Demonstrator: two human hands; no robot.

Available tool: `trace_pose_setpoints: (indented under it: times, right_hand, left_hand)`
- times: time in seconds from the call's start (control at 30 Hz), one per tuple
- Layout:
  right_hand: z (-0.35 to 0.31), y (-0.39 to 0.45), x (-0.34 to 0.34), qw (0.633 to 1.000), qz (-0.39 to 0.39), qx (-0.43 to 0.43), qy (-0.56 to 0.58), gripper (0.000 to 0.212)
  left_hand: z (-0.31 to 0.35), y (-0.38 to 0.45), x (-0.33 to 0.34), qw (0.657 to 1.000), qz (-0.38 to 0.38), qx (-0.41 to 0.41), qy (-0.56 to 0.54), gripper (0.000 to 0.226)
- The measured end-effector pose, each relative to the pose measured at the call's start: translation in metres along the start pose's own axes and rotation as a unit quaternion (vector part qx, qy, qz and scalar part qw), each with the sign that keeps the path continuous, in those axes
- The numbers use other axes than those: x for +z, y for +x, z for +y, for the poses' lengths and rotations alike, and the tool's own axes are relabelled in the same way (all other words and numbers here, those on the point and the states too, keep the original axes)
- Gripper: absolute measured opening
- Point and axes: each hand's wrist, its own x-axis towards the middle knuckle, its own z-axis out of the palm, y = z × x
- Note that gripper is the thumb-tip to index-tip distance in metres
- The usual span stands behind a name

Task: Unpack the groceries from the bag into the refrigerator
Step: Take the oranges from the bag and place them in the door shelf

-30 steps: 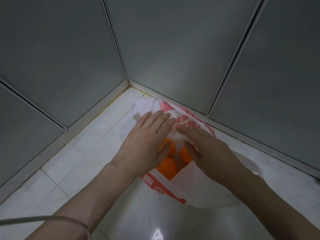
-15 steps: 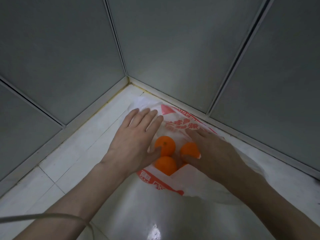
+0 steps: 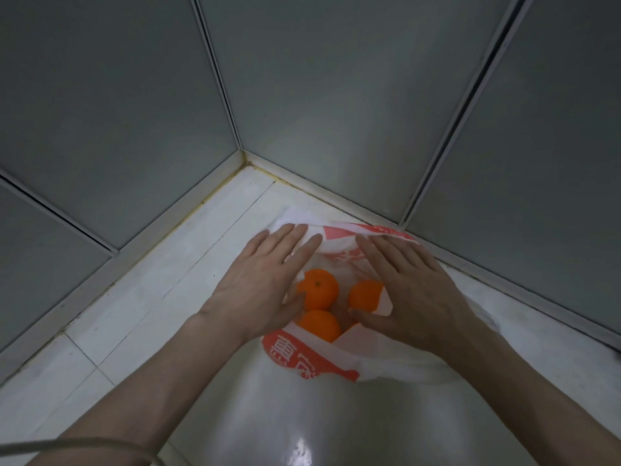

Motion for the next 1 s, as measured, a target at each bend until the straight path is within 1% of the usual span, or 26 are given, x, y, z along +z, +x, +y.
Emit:
trace_pose_setpoints:
  times: [0.1,0.17,0.2,0.27,0.3,0.33,0.37,0.4,0.47,0.53,0.6,0.67,0.77,0.87,1.0]
  right_hand:
    - [0.004,0.014,0.0,0.999,-0.001,-0.026,-0.031,0.108]
    - [0.001,0.017,-0.002,0.999,0.011,-0.043,-0.03,0.096]
    - [-0.004,0.015,-0.004,0.998,0.025,-0.054,-0.018,0.084]
    - [-0.013,0.01,0.0,0.991,0.1,-0.082,0.018,0.056]
    - [-0.016,0.008,0.005,0.987,0.123,-0.088,0.047,0.047]
    - [-0.021,0.008,0.006,0.987,0.109,-0.084,0.087,0.044]
    - [-0.024,0.008,0.007,0.986,0.088,-0.073,0.123,0.044]
    - [-0.024,0.009,0.008,0.986,0.057,-0.058,0.147,0.045]
    - [-0.021,0.012,0.01,0.99,0.014,-0.037,0.135,0.051]
    - [-0.014,0.012,0.014,0.996,-0.013,-0.007,0.092,0.062]
    - [-0.007,0.011,0.017,0.999,-0.03,0.024,0.038,0.072]
    - [0.0,0.01,0.021,0.998,-0.048,0.038,-0.003,0.077]
    - [0.003,0.012,0.024,0.997,-0.062,0.037,-0.015,0.075]
    - [0.0,0.016,0.027,0.998,-0.048,0.039,-0.032,0.063]
    - [-0.006,0.023,0.031,0.996,-0.049,0.066,-0.041,0.054]
  left_hand:
    - [-0.007,0.006,0.008,0.999,-0.039,-0.026,0.015,0.085]
    - [-0.01,0.007,0.01,0.999,-0.041,-0.033,0.009,0.08]
    - [-0.009,0.006,0.008,0.999,-0.02,-0.028,0.002,0.077]
    - [-0.001,0.002,0.003,0.999,0.045,-0.004,-0.007,0.069]
    - [0.003,0.0,0.002,0.997,0.077,0.016,-0.017,0.061]
    - [0.007,-0.001,0.004,0.993,0.107,0.044,-0.03,0.051]
    - [0.01,-0.001,0.007,0.988,0.126,0.075,-0.041,0.041]
    - [0.013,0.0,0.011,0.985,0.129,0.1,-0.048,0.037]
    - [0.017,0.005,0.02,0.987,0.093,0.112,-0.06,0.045]
    - [0.016,0.012,0.027,0.993,0.046,0.086,-0.066,0.05]
    - [0.015,0.018,0.031,0.996,0.03,0.056,-0.069,0.046]
    - [0.015,0.022,0.035,0.997,0.023,0.043,-0.064,0.05]
    - [0.018,0.03,0.04,0.998,0.013,0.035,-0.048,0.059]
    - [0.021,0.036,0.045,0.999,-0.006,0.025,-0.031,0.064]
    - [0.022,0.041,0.055,1.0,-0.022,0.013,-0.009,0.061]
